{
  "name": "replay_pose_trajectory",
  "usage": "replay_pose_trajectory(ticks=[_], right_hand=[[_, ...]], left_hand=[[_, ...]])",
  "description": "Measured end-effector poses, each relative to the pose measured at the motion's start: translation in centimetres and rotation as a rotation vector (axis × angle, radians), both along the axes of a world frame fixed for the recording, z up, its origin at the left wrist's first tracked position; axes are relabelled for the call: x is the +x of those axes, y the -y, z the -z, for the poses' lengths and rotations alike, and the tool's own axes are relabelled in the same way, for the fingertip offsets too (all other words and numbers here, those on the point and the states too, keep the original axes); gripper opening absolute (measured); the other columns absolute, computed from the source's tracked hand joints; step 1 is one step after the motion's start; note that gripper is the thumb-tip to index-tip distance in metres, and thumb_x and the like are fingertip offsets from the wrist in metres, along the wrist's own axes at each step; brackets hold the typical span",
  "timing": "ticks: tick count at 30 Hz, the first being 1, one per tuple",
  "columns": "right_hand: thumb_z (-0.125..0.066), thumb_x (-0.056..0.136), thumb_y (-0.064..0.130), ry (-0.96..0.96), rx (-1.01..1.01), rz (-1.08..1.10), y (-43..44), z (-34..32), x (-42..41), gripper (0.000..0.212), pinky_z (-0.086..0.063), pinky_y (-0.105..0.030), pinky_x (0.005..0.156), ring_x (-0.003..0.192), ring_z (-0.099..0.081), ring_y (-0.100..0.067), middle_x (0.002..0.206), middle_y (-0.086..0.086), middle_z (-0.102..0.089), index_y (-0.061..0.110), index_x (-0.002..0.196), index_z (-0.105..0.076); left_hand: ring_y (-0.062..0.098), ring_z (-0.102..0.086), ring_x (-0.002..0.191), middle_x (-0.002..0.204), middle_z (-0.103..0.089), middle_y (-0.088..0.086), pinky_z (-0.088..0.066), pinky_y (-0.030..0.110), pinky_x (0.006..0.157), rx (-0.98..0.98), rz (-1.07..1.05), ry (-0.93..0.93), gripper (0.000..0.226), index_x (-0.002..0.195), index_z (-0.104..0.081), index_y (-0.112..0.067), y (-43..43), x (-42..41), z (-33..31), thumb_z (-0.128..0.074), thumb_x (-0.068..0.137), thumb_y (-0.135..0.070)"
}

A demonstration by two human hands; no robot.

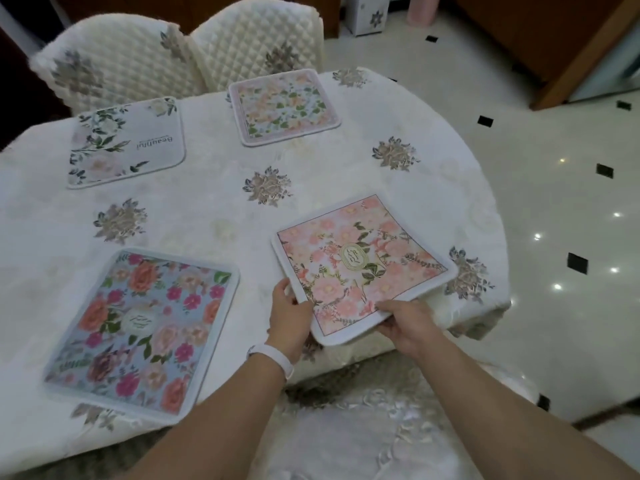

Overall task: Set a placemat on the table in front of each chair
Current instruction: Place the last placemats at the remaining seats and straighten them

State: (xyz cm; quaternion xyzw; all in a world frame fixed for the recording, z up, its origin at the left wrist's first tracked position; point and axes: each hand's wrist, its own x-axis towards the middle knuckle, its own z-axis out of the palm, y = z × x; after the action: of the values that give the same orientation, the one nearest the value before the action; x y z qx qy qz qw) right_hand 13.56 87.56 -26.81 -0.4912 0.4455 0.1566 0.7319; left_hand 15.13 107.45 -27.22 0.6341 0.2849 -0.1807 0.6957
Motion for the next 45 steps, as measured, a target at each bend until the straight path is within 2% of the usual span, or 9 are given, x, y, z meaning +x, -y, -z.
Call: replay_pose_trajectory(ticks=[6,10,16,20,23,25,27,30,45], right_hand=[[-0.062,0.089,0.000,-0.032,-0.013,0.169,2.3,1.3,0.1,0.030,-0.062,-0.040,0.060,0.093,-0.068,-0.033,0.106,-0.019,-0.068,0.000,0.118,-0.056],[-0.061,0.090,0.000,0.000,-0.228,0.178,6.0,0.4,0.7,0.024,-0.057,-0.037,0.065,0.082,-0.063,-0.024,0.095,-0.012,-0.063,0.005,0.114,-0.056],[-0.063,0.091,0.007,-0.043,-0.601,-0.433,8.3,0.6,0.3,0.017,-0.063,-0.047,0.069,0.081,-0.065,-0.030,0.099,-0.017,-0.061,0.002,0.107,-0.058],[-0.065,0.090,0.025,-0.015,-0.888,-0.835,9.1,0.9,0.0,0.025,-0.058,-0.047,0.071,0.079,-0.066,-0.029,0.093,-0.009,-0.063,0.007,0.106,-0.056],[-0.067,0.086,0.042,0.117,-1.216,-1.087,10.4,1.0,-0.2,0.060,-0.049,-0.043,0.093,0.111,-0.056,-0.027,0.125,-0.008,-0.056,0.013,0.135,-0.047],[-0.067,0.083,0.050,0.220,-1.331,-1.231,11.3,1.1,-0.2,0.080,-0.040,-0.042,0.103,0.128,-0.044,-0.027,0.143,-0.008,-0.044,0.015,0.147,-0.035],[-0.067,0.079,0.056,0.262,-1.315,-1.342,12.1,1.2,0.0,0.088,-0.035,-0.041,0.109,0.137,-0.036,-0.025,0.151,-0.006,-0.035,0.019,0.150,-0.030],[-0.064,0.077,0.062,0.290,-1.296,-1.465,12.8,1.3,-0.1,0.091,-0.029,-0.044,0.115,0.144,-0.022,-0.024,0.157,-0.003,-0.026,0.025,0.152,-0.027],[-0.069,0.078,0.053,0.373,-1.284,-1.407,13.4,2.5,-0.8,0.080,-0.022,-0.050,0.115,0.144,-0.023,-0.025,0.157,0.000,-0.031,0.030,0.147,-0.038]], left_hand=[[0.027,-0.054,0.123,0.146,-0.048,0.007,-0.053,0.046,0.093,0.099,-0.014,-0.003,0.066,0.148,-0.029,-0.022,-0.5,0.0,1.7,-0.049,0.093,0.009],[0.026,-0.055,0.122,0.143,-0.050,0.006,-0.058,0.033,0.076,0.096,-0.007,-0.003,0.066,0.148,-0.030,-0.021,-1.2,-0.3,2.0,-0.050,0.093,0.009],[0.023,-0.057,0.118,0.139,-0.054,0.007,-0.056,0.034,0.080,0.206,0.001,0.033,0.061,0.146,-0.034,-0.023,-1.5,-1.5,2.0,-0.049,0.094,0.005],[0.007,-0.061,0.096,0.108,-0.061,-0.012,-0.051,0.020,0.071,0.400,0.153,0.145,0.052,0.129,-0.049,-0.031,-1.5,-2.4,1.5,-0.057,0.090,0.002],[0.014,-0.061,0.107,0.115,-0.063,-0.012,-0.056,0.039,0.085,0.633,0.343,0.214,0.045,0.119,-0.052,-0.039,-2.4,-3.1,1.4,-0.074,0.079,-0.035],[0.025,-0.049,0.126,0.138,-0.053,-0.002,-0.045,0.047,0.102,0.897,0.605,0.218,0.076,0.136,-0.044,-0.026,-3.4,-3.8,2.5,-0.065,0.074,-0.065],[0.027,-0.025,0.145,0.157,-0.029,0.004,-0.025,0.044,0.117,1.028,0.772,0.215,0.101,0.151,-0.028,-0.020,-3.7,-5.0,2.9,-0.057,0.071,-0.074],[0.024,-0.011,0.149,0.162,-0.015,0.003,-0.015,0.045,0.120,1.088,0.868,0.279,0.114,0.154,-0.019,-0.021,-3.9,-5.9,3.1,-0.043,0.061,-0.084],[0.025,-0.015,0.149,0.161,-0.020,0.010,-0.017,0.050,0.118,1.192,0.883,0.309,0.111,0.152,-0.023,-0.008,-3.3,-6.3,3.5,-0.043,0.068,-0.077]])
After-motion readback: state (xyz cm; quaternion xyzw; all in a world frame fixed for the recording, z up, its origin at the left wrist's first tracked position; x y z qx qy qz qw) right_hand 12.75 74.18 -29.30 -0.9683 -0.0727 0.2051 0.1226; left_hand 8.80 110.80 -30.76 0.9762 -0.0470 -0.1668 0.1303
